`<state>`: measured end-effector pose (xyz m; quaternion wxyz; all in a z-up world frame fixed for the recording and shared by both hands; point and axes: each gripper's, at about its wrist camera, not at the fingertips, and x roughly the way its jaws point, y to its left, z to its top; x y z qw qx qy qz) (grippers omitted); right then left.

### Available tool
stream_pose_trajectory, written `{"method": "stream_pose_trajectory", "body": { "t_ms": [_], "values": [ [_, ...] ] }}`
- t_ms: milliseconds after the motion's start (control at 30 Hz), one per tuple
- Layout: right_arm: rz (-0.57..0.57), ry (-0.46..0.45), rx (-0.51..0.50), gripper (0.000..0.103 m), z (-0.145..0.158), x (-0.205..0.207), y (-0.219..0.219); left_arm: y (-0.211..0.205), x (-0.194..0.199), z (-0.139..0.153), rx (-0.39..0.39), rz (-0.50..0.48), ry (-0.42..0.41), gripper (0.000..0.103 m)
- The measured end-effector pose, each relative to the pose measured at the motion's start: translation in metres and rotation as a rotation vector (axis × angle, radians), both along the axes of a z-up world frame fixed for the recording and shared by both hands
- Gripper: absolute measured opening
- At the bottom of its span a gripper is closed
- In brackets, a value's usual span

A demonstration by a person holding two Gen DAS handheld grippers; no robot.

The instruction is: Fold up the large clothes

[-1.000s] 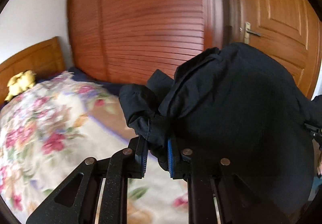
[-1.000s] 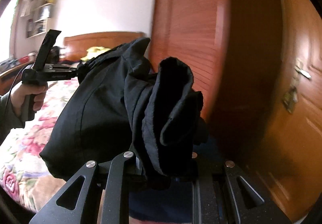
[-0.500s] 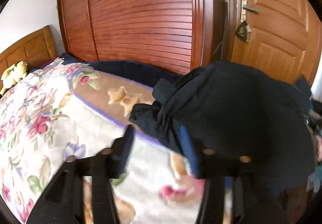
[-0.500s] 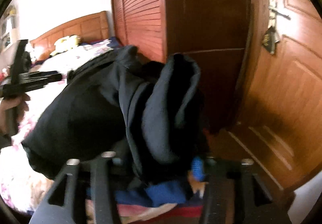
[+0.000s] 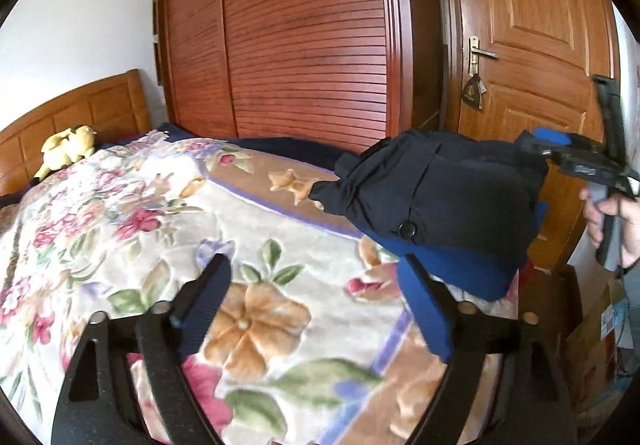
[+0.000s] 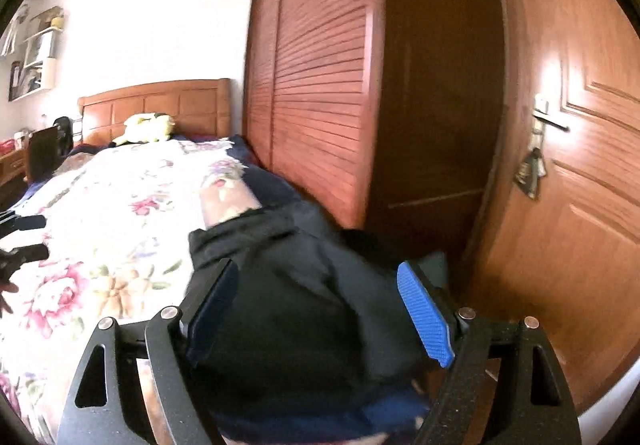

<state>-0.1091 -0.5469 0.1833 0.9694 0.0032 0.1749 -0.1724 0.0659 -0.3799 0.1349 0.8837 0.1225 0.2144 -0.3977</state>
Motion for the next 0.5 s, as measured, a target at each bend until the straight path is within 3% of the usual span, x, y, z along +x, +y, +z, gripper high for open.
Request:
{"method": "stream_pose_trajectory", "body": {
  "t_ms": [333, 400, 500],
  "values": [
    [-0.032, 0.179, 0.070, 0.083, -0.072, 0.055, -0.028, 0.006, -0.034, 0.001, -0.022, -0.026, -0.032, 0.088],
    [-0.029, 0.185, 0.090, 0.083, -0.081, 0.058, -0.034, 0.007, -0.038, -0.001, -0.020, -0.025, -0.027, 0.088],
    [-0.048, 0.176, 0.093, 0.083, -0.067, 0.066, -0.039, 0.013, -0.044, -0.001, -0.026, -0.025, -0.024, 0.088]
  ]
}}
